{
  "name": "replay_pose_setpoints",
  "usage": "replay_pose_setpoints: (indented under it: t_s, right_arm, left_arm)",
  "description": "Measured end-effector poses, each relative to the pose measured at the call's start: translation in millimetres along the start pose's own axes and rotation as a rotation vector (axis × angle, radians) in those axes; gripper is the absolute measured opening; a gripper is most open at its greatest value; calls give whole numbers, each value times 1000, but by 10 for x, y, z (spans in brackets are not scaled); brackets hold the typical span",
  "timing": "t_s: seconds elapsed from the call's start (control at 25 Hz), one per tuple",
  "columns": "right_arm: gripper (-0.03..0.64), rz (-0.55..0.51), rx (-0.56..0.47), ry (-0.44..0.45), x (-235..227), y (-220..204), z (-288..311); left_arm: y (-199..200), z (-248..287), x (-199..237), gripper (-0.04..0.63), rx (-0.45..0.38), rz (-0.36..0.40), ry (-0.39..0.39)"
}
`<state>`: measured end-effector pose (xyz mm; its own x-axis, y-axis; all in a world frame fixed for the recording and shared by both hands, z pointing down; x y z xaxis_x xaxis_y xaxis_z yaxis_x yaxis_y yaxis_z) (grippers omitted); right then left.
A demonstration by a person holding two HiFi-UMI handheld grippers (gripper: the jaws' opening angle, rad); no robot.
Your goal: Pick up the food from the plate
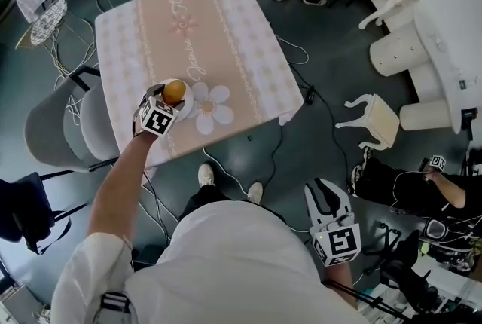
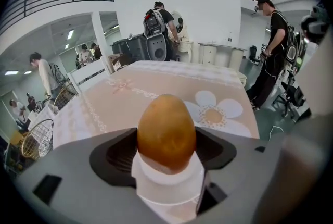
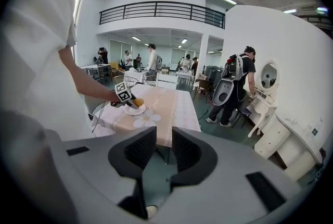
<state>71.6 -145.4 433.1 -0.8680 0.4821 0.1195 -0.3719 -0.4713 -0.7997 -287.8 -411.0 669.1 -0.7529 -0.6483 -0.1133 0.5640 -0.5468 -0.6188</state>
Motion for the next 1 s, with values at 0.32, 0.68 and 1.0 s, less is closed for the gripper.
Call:
replay_pose_setpoints:
  t_s: [0.32, 0.68, 1.0]
  right_arm:
    - [101, -30, -35, 62, -108, -48, 14]
    - [101, -69, -105, 156, -168, -39, 27]
    - [101, -104, -150, 231, -274, -89, -5]
  left_arm:
    - [175, -405, -50, 353, -49, -73, 33]
    - [385, -1096, -348, 353, -148, -184, 49]
    - [609, -1738, -821, 353, -254, -249, 56]
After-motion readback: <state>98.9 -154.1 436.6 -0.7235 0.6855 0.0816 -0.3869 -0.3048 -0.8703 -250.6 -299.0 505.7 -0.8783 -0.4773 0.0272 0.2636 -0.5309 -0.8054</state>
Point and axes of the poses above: the fingertips, and each gripper's own axes: z forward along the fingers, x to its left, y out of its top, the point moved 4 cm from there along -z, backward along the fingers
